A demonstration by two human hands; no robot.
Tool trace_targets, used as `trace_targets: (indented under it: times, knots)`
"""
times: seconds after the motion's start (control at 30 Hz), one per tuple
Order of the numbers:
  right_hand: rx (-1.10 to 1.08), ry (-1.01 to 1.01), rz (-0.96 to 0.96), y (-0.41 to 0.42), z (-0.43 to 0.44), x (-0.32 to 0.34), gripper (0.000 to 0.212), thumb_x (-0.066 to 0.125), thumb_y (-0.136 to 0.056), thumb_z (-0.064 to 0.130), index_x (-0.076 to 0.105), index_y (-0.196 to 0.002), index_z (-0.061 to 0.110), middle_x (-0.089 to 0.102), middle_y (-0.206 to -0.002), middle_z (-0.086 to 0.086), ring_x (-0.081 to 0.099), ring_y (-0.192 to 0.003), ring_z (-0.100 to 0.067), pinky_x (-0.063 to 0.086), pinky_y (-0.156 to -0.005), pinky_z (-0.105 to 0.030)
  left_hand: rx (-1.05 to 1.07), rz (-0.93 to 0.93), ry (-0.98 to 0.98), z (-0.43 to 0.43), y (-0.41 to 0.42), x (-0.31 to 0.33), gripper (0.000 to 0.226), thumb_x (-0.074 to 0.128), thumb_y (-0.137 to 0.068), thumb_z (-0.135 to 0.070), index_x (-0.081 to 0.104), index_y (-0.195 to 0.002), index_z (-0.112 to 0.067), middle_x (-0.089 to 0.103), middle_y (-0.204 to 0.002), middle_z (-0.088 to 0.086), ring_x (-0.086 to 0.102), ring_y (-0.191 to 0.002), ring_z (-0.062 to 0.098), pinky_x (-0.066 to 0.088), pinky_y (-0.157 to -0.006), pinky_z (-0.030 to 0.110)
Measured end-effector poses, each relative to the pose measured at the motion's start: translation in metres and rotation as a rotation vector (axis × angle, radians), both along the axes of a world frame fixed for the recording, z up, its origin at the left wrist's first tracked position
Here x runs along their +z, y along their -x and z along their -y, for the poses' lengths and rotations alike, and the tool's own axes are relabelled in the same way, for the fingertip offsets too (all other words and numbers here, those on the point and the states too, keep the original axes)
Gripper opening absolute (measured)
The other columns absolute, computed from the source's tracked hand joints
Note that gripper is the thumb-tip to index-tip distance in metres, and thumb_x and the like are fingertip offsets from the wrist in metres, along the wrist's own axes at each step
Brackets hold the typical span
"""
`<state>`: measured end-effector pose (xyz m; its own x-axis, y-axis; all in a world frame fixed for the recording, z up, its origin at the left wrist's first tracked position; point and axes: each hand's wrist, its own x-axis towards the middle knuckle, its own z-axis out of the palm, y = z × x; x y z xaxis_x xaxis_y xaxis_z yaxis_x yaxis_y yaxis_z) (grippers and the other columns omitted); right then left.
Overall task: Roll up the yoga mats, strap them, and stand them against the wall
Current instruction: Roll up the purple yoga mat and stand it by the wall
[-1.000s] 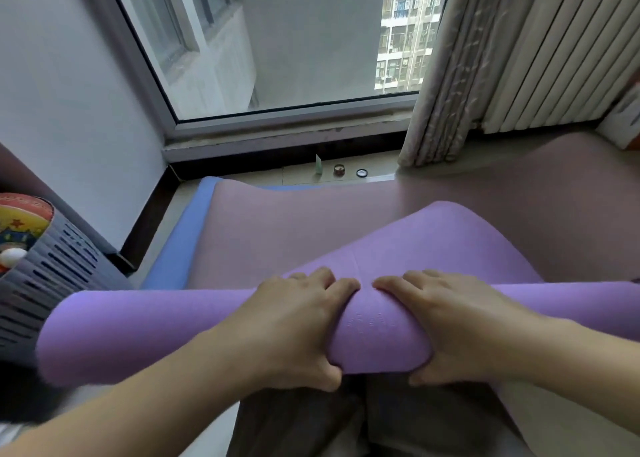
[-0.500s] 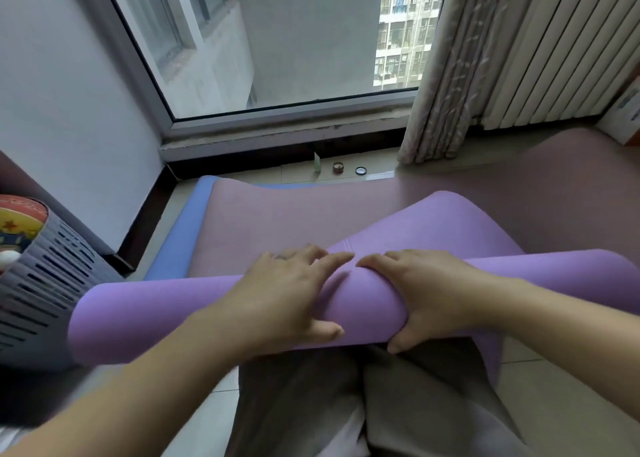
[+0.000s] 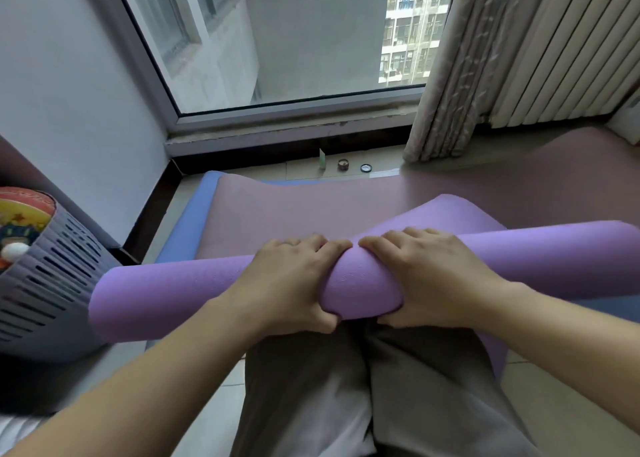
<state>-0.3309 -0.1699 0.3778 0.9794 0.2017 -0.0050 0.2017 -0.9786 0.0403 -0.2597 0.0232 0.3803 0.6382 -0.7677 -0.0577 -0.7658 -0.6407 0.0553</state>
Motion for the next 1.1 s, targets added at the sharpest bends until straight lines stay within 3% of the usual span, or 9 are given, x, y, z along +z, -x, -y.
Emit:
trace_targets:
  times: [0.1,0.3,0.43,0.57,0.77,0.9,0.97,1.1]
  knots:
    - [0.019,0.081,0.025,-0.006,0.0,0.038,0.082,0.061,-0.052,0.068,0.048,-0.124,0.031,0.064,-0.102,0.008,0.061,-0.092,-0.023,0.046,-0.074,-0.035,-0.005,0.074,0.081,-0.003,-0.001,0.025,0.09,0.063,-0.065,-0.062,0.025,-0.143,-0.041,0.049,-0.131,-0.012,0.053,-0.111,0.015,0.036,-0.089,0.029]
    - [0.021,0.145,-0.058,0.018,-0.007,0.093,0.081,0.051,-0.046,0.079,0.041,-0.117,0.04,0.059,-0.095,0.016,0.06,-0.087,-0.014,0.049,-0.067,-0.033,-0.046,0.017,0.127,-0.012,0.023,0.067,0.089,0.053,-0.056,-0.069,0.023,-0.137,-0.05,0.05,-0.125,-0.021,0.053,-0.103,0.008,0.037,-0.08,0.025]
    - [0.012,0.045,-0.202,0.043,-0.006,0.075,0.081,0.054,-0.049,0.081,0.037,-0.117,0.042,0.058,-0.102,0.02,0.058,-0.092,-0.007,0.049,-0.071,-0.033,-0.081,-0.166,0.038,-0.011,0.041,0.056,0.081,0.06,-0.058,-0.068,0.023,-0.13,-0.055,0.051,-0.12,-0.024,0.055,-0.1,0.005,0.047,-0.085,0.029]
    - [-0.019,-0.128,-0.377,0.059,-0.007,0.033,0.083,0.065,-0.053,0.077,0.034,-0.123,0.044,0.056,-0.114,0.023,0.055,-0.101,-0.005,0.048,-0.081,-0.03,-0.105,-0.316,-0.073,-0.002,0.048,0.025,0.074,0.067,-0.064,-0.06,0.031,-0.128,-0.054,0.053,-0.118,-0.022,0.053,-0.103,0.004,0.045,-0.086,0.025]
    - [0.044,-0.058,-0.198,0.068,-0.01,0.01,0.102,0.054,-0.056,0.078,0.019,-0.142,0.037,0.047,-0.129,0.012,0.05,-0.112,-0.015,0.042,-0.094,-0.035,-0.084,-0.582,-0.109,0.001,0.028,0.016,0.075,0.072,-0.067,-0.053,0.035,-0.132,-0.053,0.054,-0.122,-0.027,0.053,-0.109,0.0,0.045,-0.096,0.029]
    - [0.025,-0.017,-0.21,0.06,-0.018,0.004,0.106,0.067,-0.061,0.07,0.016,-0.145,0.031,0.043,-0.13,0.007,0.045,-0.114,-0.019,0.039,-0.095,-0.035,-0.03,-0.684,-0.231,0.009,0.011,0.023,0.072,0.074,-0.073,-0.053,0.035,-0.134,-0.052,0.053,-0.124,-0.026,0.052,-0.109,0.002,0.043,-0.096,0.026]
    - [0.004,-0.061,-0.272,0.047,-0.014,0.008,0.105,0.07,-0.058,0.07,0.02,-0.143,0.032,0.046,-0.128,0.008,0.047,-0.113,-0.018,0.042,-0.093,-0.035,-0.014,-0.635,-0.196,0.008,0.012,0.027,0.078,0.07,-0.075,-0.057,0.028,-0.14,-0.05,0.047,-0.133,-0.023,0.048,-0.117,0.003,0.04,-0.1,0.027]
    - [-0.051,-0.237,-0.498,0.011,0.001,0.014,0.098,0.079,-0.053,0.066,0.034,-0.135,0.037,0.054,-0.123,0.015,0.053,-0.11,-0.013,0.045,-0.091,-0.032,-0.041,-0.146,-0.19,0.004,0.038,0.018,0.091,0.058,-0.078,-0.064,0.007,-0.149,-0.035,0.027,-0.148,-0.007,0.036,-0.131,0.019,0.034,-0.106,0.036]
